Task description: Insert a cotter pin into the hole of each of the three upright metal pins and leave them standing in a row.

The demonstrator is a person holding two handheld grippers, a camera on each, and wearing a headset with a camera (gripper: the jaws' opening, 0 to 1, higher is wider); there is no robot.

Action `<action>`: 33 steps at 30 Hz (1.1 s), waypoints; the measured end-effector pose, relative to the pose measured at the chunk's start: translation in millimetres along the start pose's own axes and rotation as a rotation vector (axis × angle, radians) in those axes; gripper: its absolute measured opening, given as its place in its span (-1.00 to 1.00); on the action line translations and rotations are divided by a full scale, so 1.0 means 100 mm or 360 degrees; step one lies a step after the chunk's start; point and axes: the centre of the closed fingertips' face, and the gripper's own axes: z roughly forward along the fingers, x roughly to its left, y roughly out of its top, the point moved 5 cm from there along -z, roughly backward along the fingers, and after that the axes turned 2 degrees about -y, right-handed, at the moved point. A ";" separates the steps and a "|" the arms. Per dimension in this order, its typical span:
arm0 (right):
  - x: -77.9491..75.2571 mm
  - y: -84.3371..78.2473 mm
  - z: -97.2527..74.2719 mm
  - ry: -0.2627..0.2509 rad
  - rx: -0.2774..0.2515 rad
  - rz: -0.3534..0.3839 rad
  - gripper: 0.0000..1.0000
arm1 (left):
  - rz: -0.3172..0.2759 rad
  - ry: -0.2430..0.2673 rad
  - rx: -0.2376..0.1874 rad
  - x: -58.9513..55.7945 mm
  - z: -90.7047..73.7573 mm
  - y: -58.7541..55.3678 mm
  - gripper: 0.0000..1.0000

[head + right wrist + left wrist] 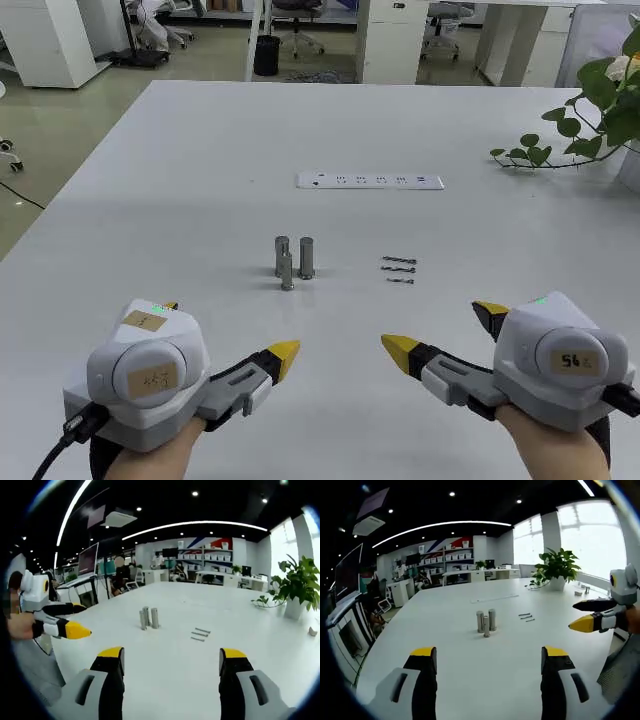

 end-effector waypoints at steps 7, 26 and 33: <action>0.01 0.00 0.00 0.0001 -0.0002 -0.0005 0.42 | 0.0003 0.0002 0.0002 0.01 0.00 0.00 0.61; 0.00 0.02 0.00 -0.0001 -0.0015 -0.0013 0.41 | 0.0008 -0.0004 0.0013 0.00 0.00 -0.01 0.54; 0.03 0.02 0.01 0.0017 -0.0010 -0.0035 0.41 | 0.0003 -0.0003 0.0016 0.00 0.00 -0.01 0.50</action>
